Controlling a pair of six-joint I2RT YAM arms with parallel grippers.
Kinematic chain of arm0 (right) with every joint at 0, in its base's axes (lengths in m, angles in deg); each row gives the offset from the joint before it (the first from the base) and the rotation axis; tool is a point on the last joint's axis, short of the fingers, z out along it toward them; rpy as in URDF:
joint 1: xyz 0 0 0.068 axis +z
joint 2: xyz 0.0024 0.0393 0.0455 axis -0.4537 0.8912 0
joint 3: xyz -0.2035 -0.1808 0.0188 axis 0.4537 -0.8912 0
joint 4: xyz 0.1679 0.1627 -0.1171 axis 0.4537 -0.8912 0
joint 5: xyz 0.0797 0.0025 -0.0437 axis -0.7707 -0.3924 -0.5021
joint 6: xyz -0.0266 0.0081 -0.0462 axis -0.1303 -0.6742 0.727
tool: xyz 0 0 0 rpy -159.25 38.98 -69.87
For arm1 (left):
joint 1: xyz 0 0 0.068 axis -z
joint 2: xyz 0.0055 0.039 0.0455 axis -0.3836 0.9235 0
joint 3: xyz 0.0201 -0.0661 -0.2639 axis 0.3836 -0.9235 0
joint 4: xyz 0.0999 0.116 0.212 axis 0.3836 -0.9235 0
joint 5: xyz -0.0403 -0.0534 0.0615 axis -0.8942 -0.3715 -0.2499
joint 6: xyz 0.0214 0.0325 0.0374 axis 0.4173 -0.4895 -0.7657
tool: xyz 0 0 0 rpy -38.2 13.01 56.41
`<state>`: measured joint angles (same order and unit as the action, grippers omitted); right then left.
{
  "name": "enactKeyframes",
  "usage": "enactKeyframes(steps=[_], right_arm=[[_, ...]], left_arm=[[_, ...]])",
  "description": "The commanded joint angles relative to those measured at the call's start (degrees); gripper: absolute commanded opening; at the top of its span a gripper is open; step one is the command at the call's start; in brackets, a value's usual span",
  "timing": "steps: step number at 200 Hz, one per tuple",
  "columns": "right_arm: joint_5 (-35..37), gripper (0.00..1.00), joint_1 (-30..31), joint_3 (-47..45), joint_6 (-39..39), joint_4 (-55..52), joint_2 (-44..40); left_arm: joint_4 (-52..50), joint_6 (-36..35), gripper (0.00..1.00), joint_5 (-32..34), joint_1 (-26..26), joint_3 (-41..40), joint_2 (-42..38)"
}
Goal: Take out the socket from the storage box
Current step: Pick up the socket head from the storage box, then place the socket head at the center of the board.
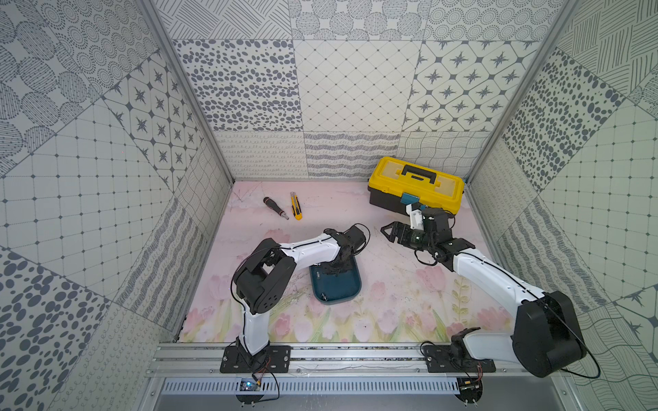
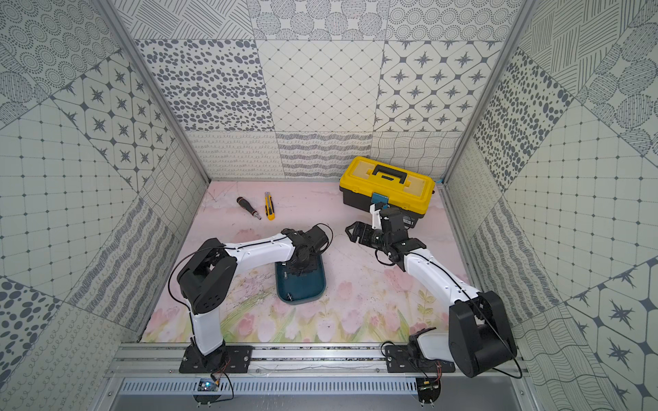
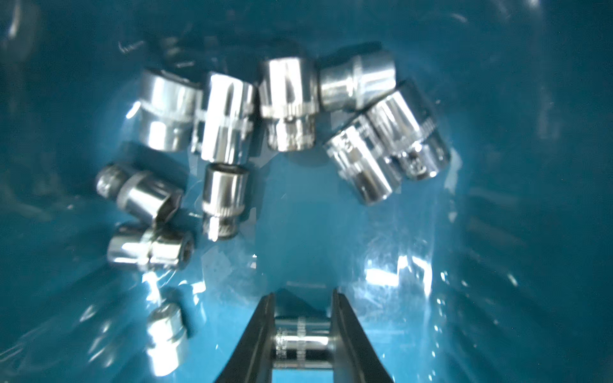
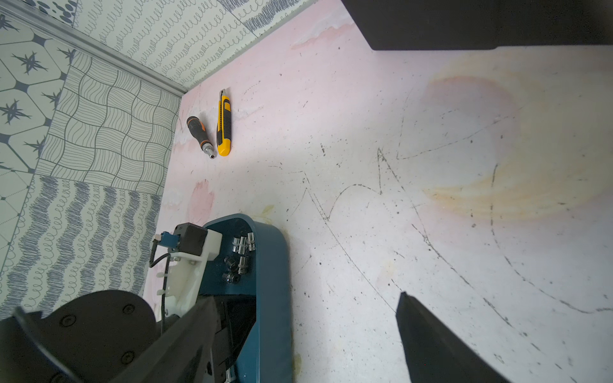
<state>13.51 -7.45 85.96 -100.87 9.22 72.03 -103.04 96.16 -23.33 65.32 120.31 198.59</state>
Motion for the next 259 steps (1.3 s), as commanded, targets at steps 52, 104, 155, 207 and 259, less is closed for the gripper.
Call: enactKeyframes(steps=[52, 104, 155, 207, 259], right_arm=[[-0.7, 0.89, 1.0, 0.5, -0.3, 2.7, -0.3], [0.8, 0.88, 4.4, 2.5, 0.9, 2.3, 1.3], [2.4, 0.87, 10.0, 4.5, 0.3, 3.6, 5.4], [7.3, 0.81, 15.3, 8.4, 2.1, 0.1, 9.7], [10.4, 0.81, 19.1, 10.8, 5.3, -0.9, 10.7]], left_arm=[[-11.9, -4.9, 0.21, 1.2, -3.1, 7.2, -9.0], [-13.2, -8.2, 0.21, 0.4, -13.9, 6.2, -14.9], [-6.5, -9.0, 0.2, -4.2, -24.6, -1.2, -15.2], [1.1, -8.2, 0.2, -6.1, -29.6, -4.2, -9.4], [4.8, -8.4, 0.21, -5.8, -31.3, -4.5, -4.2]])
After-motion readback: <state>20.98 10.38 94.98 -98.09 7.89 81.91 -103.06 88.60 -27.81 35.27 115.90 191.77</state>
